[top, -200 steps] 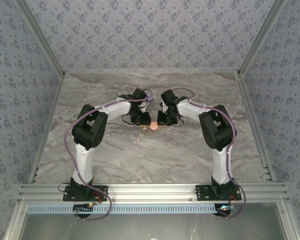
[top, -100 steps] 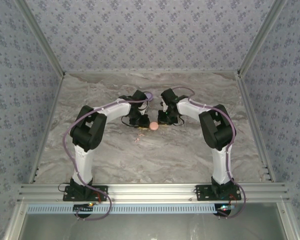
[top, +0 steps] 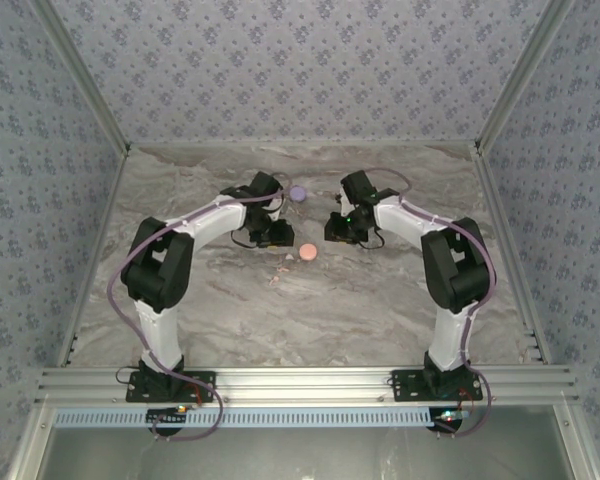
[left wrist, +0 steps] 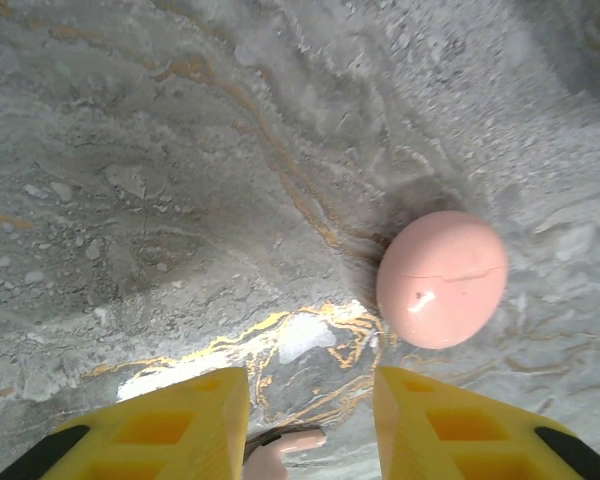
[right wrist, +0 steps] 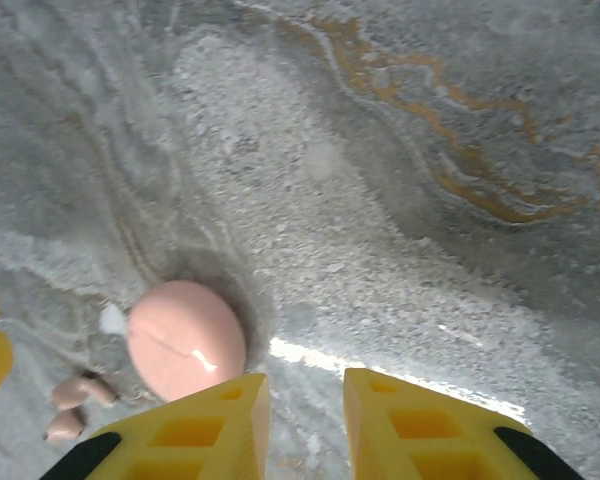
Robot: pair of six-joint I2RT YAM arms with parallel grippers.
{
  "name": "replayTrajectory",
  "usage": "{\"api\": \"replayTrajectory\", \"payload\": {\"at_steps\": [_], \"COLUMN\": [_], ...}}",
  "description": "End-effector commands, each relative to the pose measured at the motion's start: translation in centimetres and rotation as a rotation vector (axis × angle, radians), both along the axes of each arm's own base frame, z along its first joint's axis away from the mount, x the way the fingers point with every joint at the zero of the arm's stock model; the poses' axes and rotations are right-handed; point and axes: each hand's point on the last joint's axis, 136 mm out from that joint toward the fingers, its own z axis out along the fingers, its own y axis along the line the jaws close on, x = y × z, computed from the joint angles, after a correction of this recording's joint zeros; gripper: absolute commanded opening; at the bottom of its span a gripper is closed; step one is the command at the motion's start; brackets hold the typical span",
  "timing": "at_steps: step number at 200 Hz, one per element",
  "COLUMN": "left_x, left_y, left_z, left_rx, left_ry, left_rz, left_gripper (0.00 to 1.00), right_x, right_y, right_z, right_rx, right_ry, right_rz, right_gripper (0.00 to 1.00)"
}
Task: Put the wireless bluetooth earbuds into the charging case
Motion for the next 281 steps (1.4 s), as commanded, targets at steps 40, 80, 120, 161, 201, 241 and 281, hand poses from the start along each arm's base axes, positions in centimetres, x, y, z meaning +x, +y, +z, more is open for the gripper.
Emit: {"api": "replayTrajectory", "payload": {"at_steps": [40, 80, 120, 161, 201, 241, 281], "left_x": [0.3, 0.1, -0.3, -0.6, -0.6, -0.7, -0.8], "left_y": [-2.2, -2.7, -2.8, -2.8, -2.9, -3.3, -3.7], "left_z": [1.5, 0.1, -0.9, -1.6, -2.4, -2.5, -2.8], "left_rx": [-0.193, -0.209, -0.217, -0.215, -0.22, -0.241, -0.266], "left_ry": [0.011, 0.054, 0.084, 0.1, 0.119, 0.13, 0.146], "left_rz": [-0.019, -0.02, -0.019, -0.019, -0.014, -0.018, -0.019], "left_gripper": [0.45, 0.45, 0.45, 0.45, 0.45, 0.46, 0.45], "right_x": [-1.4, -1.5, -1.7, -2.0, -2.3, -2.6, -2.9], "right_y": [2.2, 3.3, 3.5, 4.1, 4.0, 3.8, 3.5], "right_z": [-0.4, -1.1, -2.1, -2.5, -3.2, -3.9, -4.4], "right_rx": [0.174, 0.205, 0.2, 0.217, 0.203, 0.191, 0.175], "right_ry": [0.067, 0.092, 0.121, 0.134, 0.152, 0.165, 0.173], "right_rz": [0.036, 0.042, 0.033, 0.046, 0.045, 0.039, 0.035], "right_gripper": [0.31, 0.29, 0.3, 0.3, 0.3, 0.27, 0.23]}}
